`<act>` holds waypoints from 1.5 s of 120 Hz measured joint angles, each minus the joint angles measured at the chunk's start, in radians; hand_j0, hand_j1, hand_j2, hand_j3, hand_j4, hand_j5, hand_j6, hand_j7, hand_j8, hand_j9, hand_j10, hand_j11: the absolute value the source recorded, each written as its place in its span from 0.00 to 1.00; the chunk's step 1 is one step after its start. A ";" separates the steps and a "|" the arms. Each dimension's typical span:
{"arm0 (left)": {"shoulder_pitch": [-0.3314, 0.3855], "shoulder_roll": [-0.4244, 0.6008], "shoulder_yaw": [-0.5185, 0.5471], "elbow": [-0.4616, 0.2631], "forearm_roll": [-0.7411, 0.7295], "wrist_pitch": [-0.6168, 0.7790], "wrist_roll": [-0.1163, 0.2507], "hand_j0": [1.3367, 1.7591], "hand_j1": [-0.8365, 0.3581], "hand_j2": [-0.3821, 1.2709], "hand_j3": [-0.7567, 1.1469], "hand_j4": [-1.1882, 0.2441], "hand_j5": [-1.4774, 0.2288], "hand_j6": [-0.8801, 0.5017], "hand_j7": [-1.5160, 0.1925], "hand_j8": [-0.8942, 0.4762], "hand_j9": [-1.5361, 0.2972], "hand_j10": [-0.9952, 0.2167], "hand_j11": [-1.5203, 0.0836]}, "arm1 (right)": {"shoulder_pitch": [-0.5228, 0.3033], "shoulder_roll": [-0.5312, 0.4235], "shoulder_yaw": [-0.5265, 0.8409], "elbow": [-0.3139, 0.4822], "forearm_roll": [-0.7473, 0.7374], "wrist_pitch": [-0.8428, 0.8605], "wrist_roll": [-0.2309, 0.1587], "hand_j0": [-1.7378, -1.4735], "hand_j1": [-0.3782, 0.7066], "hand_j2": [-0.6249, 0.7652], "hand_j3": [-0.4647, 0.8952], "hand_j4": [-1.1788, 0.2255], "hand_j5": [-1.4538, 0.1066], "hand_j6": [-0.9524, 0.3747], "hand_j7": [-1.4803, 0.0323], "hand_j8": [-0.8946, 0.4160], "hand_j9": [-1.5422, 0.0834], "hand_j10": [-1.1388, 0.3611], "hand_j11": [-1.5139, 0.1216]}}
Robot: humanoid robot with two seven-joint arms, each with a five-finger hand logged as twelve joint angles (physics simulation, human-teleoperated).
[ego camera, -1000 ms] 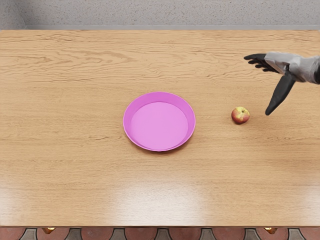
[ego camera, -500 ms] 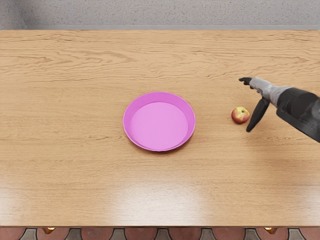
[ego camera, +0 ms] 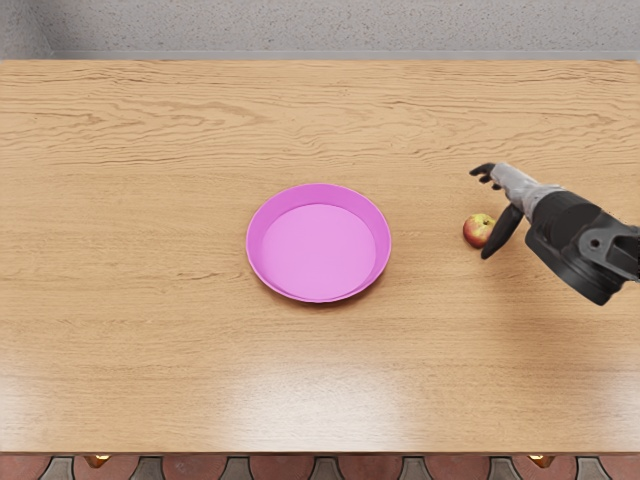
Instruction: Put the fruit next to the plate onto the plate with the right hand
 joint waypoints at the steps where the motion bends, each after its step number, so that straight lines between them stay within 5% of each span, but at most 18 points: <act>1: 0.000 0.000 0.000 0.000 0.000 0.000 0.000 0.76 0.76 0.26 0.40 0.67 0.69 0.47 0.71 0.48 0.67 0.63 0.76 | 0.000 0.001 -0.003 0.000 -0.001 -0.004 0.000 0.30 0.22 0.43 0.34 0.71 0.79 0.58 0.83 0.55 0.81 0.64 0.79; 75: 0.000 0.000 0.000 0.000 0.000 0.000 0.000 0.76 0.76 0.26 0.40 0.67 0.69 0.47 0.71 0.48 0.67 0.63 0.76 | -0.015 0.074 -0.128 -0.007 -0.032 -0.217 0.000 0.30 0.33 0.41 0.34 0.64 0.70 0.51 0.75 0.47 0.73 0.58 0.71; 180: 0.000 0.000 0.000 0.000 0.000 0.000 0.000 0.76 0.76 0.26 0.40 0.67 0.69 0.47 0.71 0.48 0.67 0.63 0.76 | -0.012 0.075 -0.159 -0.029 -0.024 -0.243 0.000 0.30 0.47 0.39 0.34 0.55 0.60 0.42 0.64 0.38 0.63 0.49 0.61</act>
